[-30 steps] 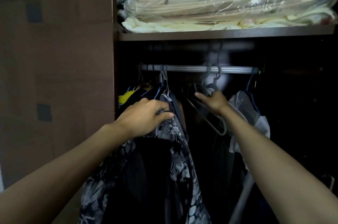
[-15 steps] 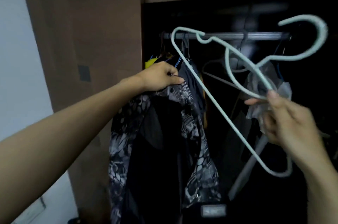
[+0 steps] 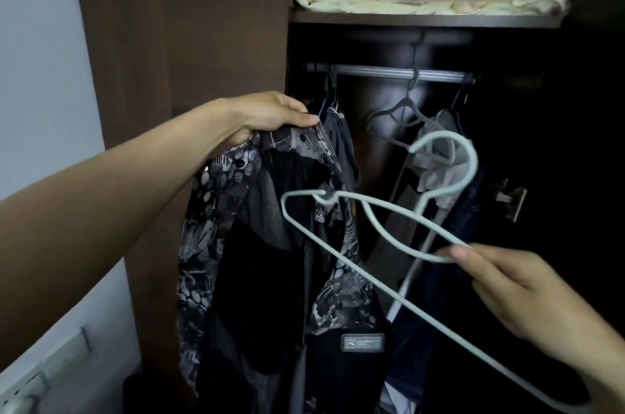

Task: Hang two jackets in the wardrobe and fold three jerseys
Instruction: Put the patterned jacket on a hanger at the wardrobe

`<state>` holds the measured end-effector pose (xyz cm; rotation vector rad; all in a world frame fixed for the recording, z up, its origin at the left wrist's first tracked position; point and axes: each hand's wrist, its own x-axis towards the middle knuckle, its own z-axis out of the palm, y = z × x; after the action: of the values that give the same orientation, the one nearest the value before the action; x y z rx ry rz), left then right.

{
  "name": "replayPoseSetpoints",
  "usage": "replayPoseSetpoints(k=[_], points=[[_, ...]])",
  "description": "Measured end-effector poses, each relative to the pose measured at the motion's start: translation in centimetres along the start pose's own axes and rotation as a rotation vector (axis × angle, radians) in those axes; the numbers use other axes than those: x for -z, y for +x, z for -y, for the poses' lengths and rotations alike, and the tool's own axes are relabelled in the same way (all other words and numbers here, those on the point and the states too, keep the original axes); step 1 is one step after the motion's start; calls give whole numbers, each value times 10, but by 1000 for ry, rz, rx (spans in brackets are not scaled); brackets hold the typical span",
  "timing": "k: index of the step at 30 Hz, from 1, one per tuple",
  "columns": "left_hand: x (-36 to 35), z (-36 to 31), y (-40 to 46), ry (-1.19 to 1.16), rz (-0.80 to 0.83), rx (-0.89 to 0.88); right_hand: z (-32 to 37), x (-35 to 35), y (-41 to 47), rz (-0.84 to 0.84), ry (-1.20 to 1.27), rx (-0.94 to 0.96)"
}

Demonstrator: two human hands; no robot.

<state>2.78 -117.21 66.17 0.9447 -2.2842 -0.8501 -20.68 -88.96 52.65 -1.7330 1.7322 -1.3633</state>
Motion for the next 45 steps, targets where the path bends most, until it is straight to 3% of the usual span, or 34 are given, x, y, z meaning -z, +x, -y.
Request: replayPoseSetpoints(k=[5, 12, 16, 20, 23, 26, 28, 30, 32, 34, 36, 39, 43, 45], points=[[-18, -35, -29, -172, 34, -45, 7, -58, 48, 63, -238, 175], [-2, -61, -57, -445, -101, -73, 9, -108, 86, 19, 210, 298], [8, -65, -73, 188, -287, -212, 6, -91, 87, -98, 558, 261], [13, -63, -88, 846, -371, -428, 0, -75, 88, -19, 640, 224], [7, -62, -98, 1074, -324, -495, -2, -68, 93, 49, 636, 241], [0, -49, -100, 969, -189, -223, -5, -68, 97, 69, 591, 219], [-3, -34, -100, 952, -181, -172, -5, -72, 102, 65, 481, 223], [-1, -21, -97, 911, -225, -128, -4, -76, 107, -85, 200, 272], [7, -9, -93, 814, -295, -70, -3, -84, 99, -340, -74, 309], [19, -1, -91, 744, -364, -26, -3, -105, 66, -488, -162, 460], [27, 3, -92, 741, -416, -7, -8, -140, 24, -349, -224, 529], [27, -1, -92, 695, -455, -30, -20, -185, 16, 36, -210, 231], [20, -6, -90, 696, -456, -75, -21, -205, 73, -45, 16, 179], [24, -5, -92, 689, -487, -96, -24, -210, 97, 36, 141, 135]])
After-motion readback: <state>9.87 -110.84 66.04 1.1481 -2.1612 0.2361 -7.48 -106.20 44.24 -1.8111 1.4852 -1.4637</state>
